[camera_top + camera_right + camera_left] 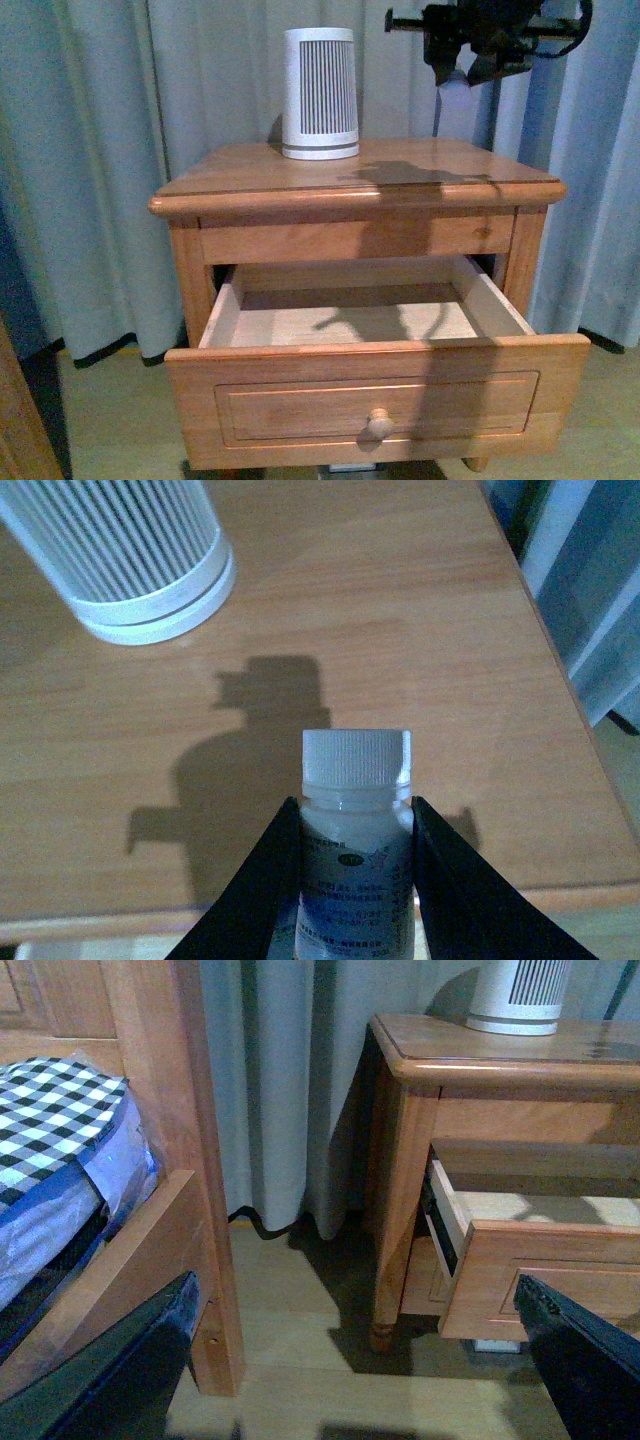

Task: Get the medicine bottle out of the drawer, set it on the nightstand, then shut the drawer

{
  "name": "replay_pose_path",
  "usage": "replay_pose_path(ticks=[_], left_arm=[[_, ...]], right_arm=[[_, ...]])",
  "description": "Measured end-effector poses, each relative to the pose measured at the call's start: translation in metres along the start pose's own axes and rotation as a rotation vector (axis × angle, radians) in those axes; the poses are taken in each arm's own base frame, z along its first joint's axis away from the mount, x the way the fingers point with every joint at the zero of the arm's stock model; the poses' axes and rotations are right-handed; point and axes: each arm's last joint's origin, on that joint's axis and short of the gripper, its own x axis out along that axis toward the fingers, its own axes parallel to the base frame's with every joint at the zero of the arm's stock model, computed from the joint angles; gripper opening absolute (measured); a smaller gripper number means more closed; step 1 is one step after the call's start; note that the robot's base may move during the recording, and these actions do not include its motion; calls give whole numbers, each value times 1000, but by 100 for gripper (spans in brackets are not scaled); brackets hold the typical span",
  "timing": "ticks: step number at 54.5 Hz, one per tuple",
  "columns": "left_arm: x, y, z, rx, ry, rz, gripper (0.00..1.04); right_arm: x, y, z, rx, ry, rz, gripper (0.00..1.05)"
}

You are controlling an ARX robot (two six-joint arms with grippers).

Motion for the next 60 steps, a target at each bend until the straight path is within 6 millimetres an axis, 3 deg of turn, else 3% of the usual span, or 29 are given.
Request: replay_pose_path(ticks=[12, 25, 29, 41, 48, 52, 57, 60], left_arm=[[0, 0, 0, 0, 0, 0, 98], [0, 0, 0, 0, 0, 0, 98], [0, 0, 0, 0, 0, 0, 98], [0, 0, 0, 0, 0, 0, 98], [0, 0, 0, 0, 0, 0, 98], [0, 0, 0, 0, 0, 0, 98], [0, 0, 0, 0, 0, 0, 98], [0, 0, 0, 0, 0, 0, 98]], right_arm=[[58, -12, -14, -8, 22, -29, 28], [83, -18, -34, -6, 39, -58, 28], [86, -20, -37, -6, 40, -63, 45], [97, -31, -45, 6, 27, -82, 77], [86, -35, -35, 7, -46, -82, 96], [68, -37, -22, 10, -121, -75, 98], [30, -42, 0, 17, -217, -56, 98], [-5, -49, 12, 22, -260, -57, 98]])
